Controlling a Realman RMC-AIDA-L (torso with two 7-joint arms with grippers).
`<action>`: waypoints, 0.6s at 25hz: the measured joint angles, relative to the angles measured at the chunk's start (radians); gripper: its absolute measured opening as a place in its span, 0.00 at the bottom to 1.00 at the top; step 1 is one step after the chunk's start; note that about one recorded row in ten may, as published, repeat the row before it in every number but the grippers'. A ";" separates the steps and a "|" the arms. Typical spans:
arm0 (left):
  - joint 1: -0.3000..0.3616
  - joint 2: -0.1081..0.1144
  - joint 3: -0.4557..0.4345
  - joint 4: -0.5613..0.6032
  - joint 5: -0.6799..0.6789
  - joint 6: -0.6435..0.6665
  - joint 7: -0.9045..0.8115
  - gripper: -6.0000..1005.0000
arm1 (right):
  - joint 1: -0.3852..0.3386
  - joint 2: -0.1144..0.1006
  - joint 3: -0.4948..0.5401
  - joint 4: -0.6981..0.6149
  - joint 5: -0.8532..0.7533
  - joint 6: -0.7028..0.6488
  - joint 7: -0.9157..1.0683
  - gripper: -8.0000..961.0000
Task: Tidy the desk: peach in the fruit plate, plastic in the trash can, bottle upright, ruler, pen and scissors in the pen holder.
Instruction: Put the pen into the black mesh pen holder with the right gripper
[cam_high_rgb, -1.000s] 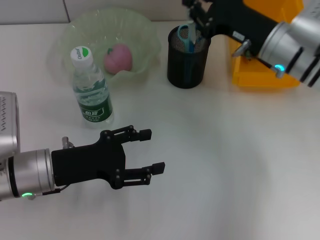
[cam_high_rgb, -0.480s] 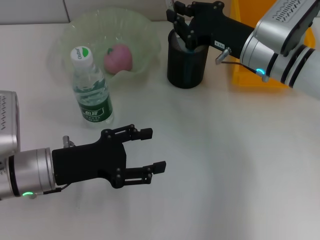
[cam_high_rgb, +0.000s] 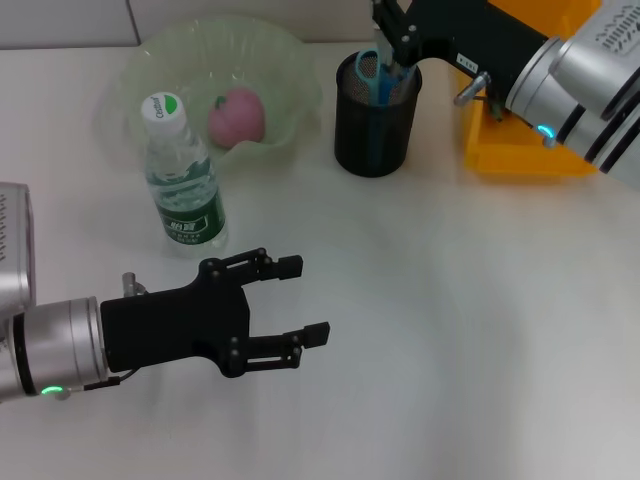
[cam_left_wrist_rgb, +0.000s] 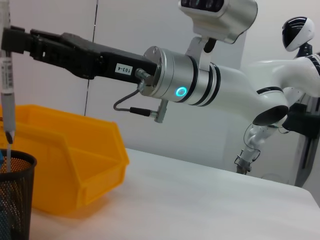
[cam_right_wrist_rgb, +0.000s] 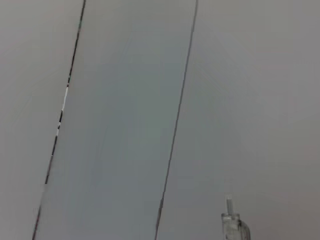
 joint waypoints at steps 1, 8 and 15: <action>0.002 0.000 0.000 0.000 0.000 0.002 0.003 0.81 | 0.000 0.000 0.000 0.000 0.000 0.000 0.000 0.19; 0.006 0.000 0.000 0.000 -0.001 0.021 0.006 0.81 | 0.012 0.000 -0.089 0.041 0.174 0.007 -0.080 0.19; 0.000 -0.002 -0.008 0.002 -0.004 0.021 0.007 0.81 | 0.096 0.000 -0.090 0.178 0.177 0.014 0.037 0.19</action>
